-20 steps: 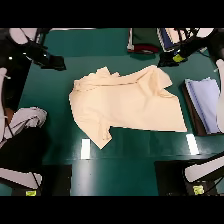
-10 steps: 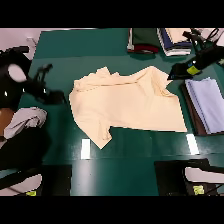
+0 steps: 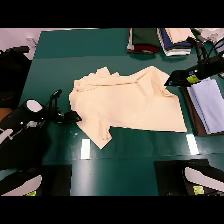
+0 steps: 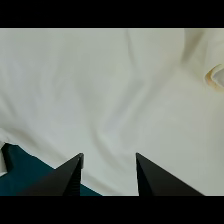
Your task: Fold the shirts.
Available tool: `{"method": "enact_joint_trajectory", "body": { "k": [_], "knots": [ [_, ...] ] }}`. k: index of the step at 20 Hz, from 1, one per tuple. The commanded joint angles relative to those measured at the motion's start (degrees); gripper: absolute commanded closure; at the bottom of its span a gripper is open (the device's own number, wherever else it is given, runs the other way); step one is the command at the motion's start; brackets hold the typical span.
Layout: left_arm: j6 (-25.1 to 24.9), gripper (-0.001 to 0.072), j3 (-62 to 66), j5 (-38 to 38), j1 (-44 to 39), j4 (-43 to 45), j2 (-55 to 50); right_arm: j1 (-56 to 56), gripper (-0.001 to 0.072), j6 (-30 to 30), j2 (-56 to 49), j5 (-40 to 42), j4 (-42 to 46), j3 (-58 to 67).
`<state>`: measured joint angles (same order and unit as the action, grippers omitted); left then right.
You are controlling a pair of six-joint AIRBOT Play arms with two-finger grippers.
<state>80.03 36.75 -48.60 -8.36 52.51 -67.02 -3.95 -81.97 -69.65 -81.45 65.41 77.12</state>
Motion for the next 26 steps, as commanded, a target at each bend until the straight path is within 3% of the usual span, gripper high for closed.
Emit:
{"method": "enact_joint_trajectory", "body": {
  "k": [1, 3, 7, 10, 11, 12, 13, 15, 18, 22, 24, 26],
  "knots": [
    [1.11, 0.0370, -1.38, 7.17, -3.02, -2.19, 0.02, 0.04, 0.0312, -0.02, 0.48, 0.44, -1.44, -0.55],
    [1.14, 0.0681, -0.39, 6.64, -2.75, -1.90, 0.17, -0.17, 0.0312, 0.00, 0.48, -0.07, -1.09, -0.57],
    [0.98, 0.0686, 7.37, -4.04, 0.94, 5.90, 0.83, -5.01, 0.0313, 1.49, 3.56, -2.64, -0.48, -7.85],
    [1.03, 0.0686, 10.78, -6.71, 2.16, 11.74, 5.01, -13.11, 0.0312, 1.49, 9.38, -2.51, 6.36, -20.96],
    [1.01, 0.0686, 11.15, -6.99, 2.27, 11.98, 6.60, -17.03, 0.0263, 1.51, 10.88, -2.64, 8.50, -25.49],
    [0.98, 0.0686, 11.30, -7.13, 2.27, 11.93, 7.74, -20.94, 0.0149, 1.49, 11.82, -2.64, 9.27, -29.44],
    [0.96, 0.0686, 11.41, -7.41, 2.27, 11.93, 8.48, -25.18, 0.0117, 1.53, 12.26, -2.51, 9.20, -33.22],
    [0.98, 0.0686, 11.41, -7.82, 2.27, 11.93, 8.70, -31.15, 0.0122, 4.02, 12.22, -2.54, 8.48, -38.58],
    [0.98, 0.0685, 11.39, -7.89, 2.27, 11.78, 8.70, -34.16, 0.0207, 6.69, 12.22, -0.04, 4.59, -44.61],
    [0.98, 0.0685, 11.39, -8.33, 2.27, 11.76, 8.70, -29.92, 0.0214, 6.58, 12.20, 5.88, 1.07, -48.00],
    [0.98, 0.0686, 11.41, -8.68, 2.27, 11.76, 8.70, -26.62, 0.0274, 6.49, 12.15, 8.37, -0.52, -48.41],
    [0.98, 0.0685, 11.39, -9.20, 2.27, 11.76, 8.70, -23.91, 0.0275, 6.14, 11.06, 8.98, -1.42, -48.17]
  ]
}}
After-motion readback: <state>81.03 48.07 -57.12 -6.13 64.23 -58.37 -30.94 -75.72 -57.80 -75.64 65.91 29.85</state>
